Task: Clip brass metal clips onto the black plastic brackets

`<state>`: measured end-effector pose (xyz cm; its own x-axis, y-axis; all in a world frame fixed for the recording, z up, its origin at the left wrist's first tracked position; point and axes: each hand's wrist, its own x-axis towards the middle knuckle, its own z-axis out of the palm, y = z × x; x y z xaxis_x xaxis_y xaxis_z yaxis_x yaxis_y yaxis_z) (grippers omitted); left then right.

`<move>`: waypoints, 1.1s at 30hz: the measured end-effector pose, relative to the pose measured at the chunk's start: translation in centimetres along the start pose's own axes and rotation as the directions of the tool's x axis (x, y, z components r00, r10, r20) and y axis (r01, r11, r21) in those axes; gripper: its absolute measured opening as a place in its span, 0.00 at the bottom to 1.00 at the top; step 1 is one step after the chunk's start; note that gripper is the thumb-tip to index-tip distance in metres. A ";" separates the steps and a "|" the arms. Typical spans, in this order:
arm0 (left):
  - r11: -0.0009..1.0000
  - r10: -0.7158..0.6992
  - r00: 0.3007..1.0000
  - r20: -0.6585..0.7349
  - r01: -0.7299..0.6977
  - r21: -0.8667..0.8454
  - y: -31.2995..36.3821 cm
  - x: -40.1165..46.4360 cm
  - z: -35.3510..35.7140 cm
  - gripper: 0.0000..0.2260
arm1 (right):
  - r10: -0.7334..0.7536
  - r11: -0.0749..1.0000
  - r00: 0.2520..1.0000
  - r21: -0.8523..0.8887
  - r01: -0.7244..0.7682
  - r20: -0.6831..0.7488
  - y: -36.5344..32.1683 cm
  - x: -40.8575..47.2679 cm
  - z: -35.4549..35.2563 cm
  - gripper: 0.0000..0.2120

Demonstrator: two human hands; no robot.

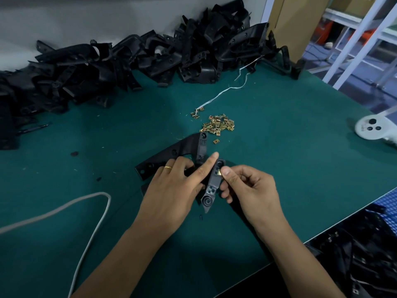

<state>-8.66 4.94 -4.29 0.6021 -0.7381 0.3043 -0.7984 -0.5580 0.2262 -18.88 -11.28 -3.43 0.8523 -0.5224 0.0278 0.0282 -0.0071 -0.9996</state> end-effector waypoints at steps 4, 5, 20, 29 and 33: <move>0.999 -0.042 0.999 -0.017 0.041 -0.023 0.1 0.1 -0.1 0.33 | 0.014 1.000 1.000 0.024 -0.014 -0.001 -0.1 0.2 0.0 0.11; 0.998 -0.054 0.998 -0.027 0.053 -0.033 0.1 0.1 -0.1 0.33 | 0.020 0.999 1.000 0.032 -0.020 -0.006 0.0 0.2 0.0 0.11; 0.999 -0.004 1.000 -0.024 0.004 -0.033 -0.1 -0.2 -0.1 0.33 | 0.013 1.000 1.000 -0.008 -0.013 0.025 0.1 0.1 -0.2 0.11; 0.995 -0.082 0.995 -0.059 0.079 -0.052 0.0 0.0 -0.1 0.34 | 0.025 0.998 0.999 0.059 -0.027 0.022 0.1 0.5 -0.1 0.11; 0.998 -0.049 0.998 -0.041 0.047 -0.038 -0.1 -0.1 -0.2 0.33 | 0.012 1.000 1.000 0.009 -0.012 0.029 0.4 0.4 -0.4 0.13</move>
<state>-8.63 5.13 -4.17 0.6397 -0.6937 0.3310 -0.7686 -0.5776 0.2750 -18.75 -11.84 -3.84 0.8672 -0.4976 0.0161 0.0223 0.0066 -0.9997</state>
